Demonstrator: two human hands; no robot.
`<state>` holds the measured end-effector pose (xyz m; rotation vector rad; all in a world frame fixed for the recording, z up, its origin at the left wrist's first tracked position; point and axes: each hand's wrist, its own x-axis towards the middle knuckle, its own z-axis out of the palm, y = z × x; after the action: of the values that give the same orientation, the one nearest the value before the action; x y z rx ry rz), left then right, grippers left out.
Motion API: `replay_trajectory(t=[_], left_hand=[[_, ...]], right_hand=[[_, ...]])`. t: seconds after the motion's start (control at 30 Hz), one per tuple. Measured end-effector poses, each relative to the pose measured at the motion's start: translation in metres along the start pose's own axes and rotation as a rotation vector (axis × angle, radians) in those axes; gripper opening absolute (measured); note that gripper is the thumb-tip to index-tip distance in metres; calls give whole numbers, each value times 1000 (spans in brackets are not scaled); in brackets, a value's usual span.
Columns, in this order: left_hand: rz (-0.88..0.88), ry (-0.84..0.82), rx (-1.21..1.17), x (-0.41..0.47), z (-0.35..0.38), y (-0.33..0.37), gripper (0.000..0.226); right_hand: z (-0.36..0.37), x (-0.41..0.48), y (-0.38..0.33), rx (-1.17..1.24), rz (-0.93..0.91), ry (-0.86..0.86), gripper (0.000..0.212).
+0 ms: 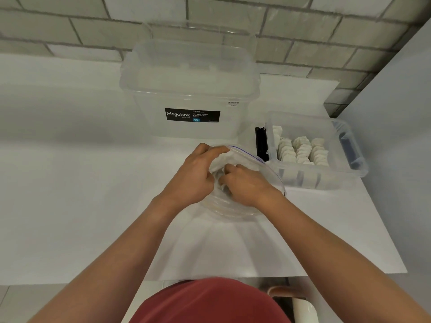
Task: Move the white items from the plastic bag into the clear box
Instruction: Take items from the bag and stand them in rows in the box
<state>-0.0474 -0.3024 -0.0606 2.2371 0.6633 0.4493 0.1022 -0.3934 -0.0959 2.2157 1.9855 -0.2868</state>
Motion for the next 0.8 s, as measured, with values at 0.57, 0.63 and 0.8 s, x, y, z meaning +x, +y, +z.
replay_trajectory(t=[0.57,0.63,0.8], left_hand=[[-34,102,-45,-11,-9,-9,57],[-30,96,-35,-10,-8,-8,57],[-17,102,-35,-6,-6,-2,58]], right_hand=[[-90,-105,19,775,208,592,8],[-105,-107,37,808,263,704,7],[-120,-85,97,659,426,841,5]])
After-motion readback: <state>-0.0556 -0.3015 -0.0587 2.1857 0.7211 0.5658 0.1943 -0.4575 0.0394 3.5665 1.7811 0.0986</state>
